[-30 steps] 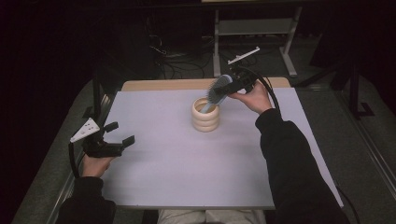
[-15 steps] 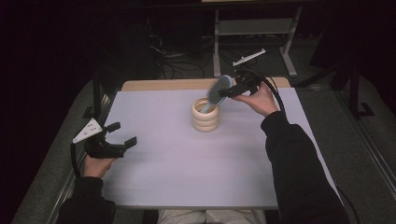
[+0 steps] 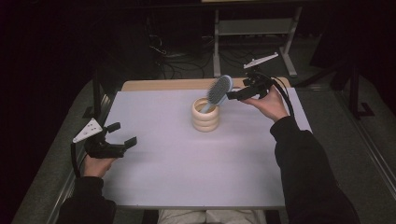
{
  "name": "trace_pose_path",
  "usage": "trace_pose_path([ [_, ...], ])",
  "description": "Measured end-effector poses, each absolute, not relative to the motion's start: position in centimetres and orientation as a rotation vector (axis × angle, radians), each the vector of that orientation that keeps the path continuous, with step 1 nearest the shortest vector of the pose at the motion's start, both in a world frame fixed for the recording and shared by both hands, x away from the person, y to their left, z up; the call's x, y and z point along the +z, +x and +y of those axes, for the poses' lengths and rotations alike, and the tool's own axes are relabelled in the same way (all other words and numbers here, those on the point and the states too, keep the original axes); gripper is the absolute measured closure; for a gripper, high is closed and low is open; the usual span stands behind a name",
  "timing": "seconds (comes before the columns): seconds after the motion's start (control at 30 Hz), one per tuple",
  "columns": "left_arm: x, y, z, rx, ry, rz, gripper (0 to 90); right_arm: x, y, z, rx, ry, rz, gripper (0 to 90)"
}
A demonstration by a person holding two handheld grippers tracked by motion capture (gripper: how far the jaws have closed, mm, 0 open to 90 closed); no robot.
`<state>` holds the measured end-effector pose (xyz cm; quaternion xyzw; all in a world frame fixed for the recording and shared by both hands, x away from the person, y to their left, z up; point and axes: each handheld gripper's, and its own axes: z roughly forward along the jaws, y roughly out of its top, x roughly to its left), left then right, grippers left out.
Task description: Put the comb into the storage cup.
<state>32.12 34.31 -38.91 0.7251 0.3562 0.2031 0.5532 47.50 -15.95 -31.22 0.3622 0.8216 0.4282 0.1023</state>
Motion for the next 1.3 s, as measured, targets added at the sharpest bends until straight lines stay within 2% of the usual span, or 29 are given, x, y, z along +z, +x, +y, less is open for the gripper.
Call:
trace_pose_path([
  [1.3, -39.1, 32.1, 34.2, 0.490, 1.743, 0.844, 0.0, -32.9, 42.0, -19.9, 1.306, 0.970, 2.376, 0.0],
])
